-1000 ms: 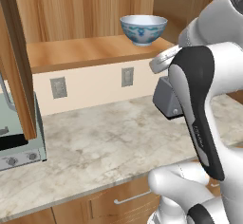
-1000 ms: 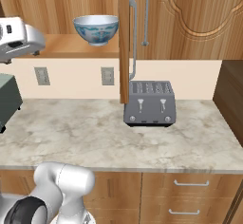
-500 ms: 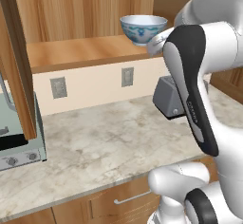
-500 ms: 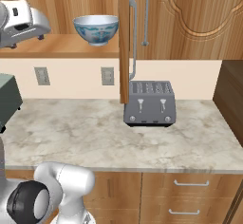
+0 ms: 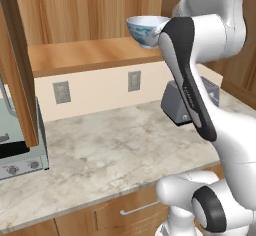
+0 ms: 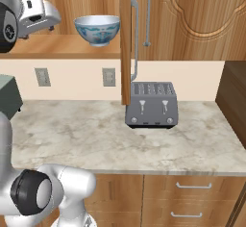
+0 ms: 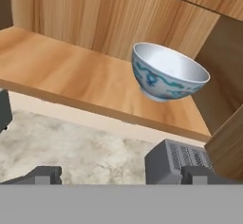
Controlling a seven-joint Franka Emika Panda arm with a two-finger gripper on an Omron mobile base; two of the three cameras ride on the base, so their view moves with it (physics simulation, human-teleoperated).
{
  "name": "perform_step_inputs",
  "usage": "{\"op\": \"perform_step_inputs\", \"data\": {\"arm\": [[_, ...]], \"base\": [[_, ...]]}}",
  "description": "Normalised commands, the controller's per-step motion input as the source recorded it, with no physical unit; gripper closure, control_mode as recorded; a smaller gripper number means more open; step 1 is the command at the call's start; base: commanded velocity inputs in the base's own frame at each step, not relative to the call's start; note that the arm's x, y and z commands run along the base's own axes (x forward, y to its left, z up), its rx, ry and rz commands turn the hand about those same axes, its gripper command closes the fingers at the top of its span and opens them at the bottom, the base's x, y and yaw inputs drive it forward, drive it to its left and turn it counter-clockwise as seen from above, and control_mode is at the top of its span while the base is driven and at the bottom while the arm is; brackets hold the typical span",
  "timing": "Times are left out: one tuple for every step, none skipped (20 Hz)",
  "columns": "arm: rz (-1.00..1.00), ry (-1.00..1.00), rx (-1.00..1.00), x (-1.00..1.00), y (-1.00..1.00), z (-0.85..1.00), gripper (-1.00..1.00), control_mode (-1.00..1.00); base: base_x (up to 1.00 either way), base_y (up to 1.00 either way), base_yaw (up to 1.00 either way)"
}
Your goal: Move the bowls from the cabinet to the plates on the dining table.
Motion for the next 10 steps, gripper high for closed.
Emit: {"op": "perform_step_inputs", "data": {"arm": [[0.0,-0.15,0.0,0.43,0.0,0.0,-1.0,-1.0],[0.0,-0.15,0.0,0.34,0.0,0.0,-1.0,-1.0],[0.0,-0.11,0.0,0.29,0.0,0.0,-1.0,-1.0],[0.0,-0.1,0.0,0.29,0.0,0.0,-1.0,-1.0],[0.0,-0.09,0.0,0.28,-0.01,0.0,-1.0,-1.0],[0.0,-0.09,0.0,0.24,-0.03,-0.02,-1.0,-1.0],[0.0,-0.09,0.0,0.24,-0.04,-0.1,-1.0,-1.0],[0.0,-0.1,0.0,0.22,-0.06,-0.11,-1.0,-1.0],[0.0,-0.08,0.0,0.19,-0.04,-0.02,-1.0,-1.0],[0.0,-0.03,0.0,0.03,-0.06,0.0,-1.0,-1.0]], "base": [[0.0,0.0,0.0],[0.0,0.0,0.0],[0.0,0.0,0.0],[0.0,0.0,0.0],[0.0,0.0,0.0],[0.0,0.0,0.0],[0.0,0.0,0.0],[0.0,0.0,0.0],[0.0,0.0,0.0],[0.0,0.0,0.0]]}}
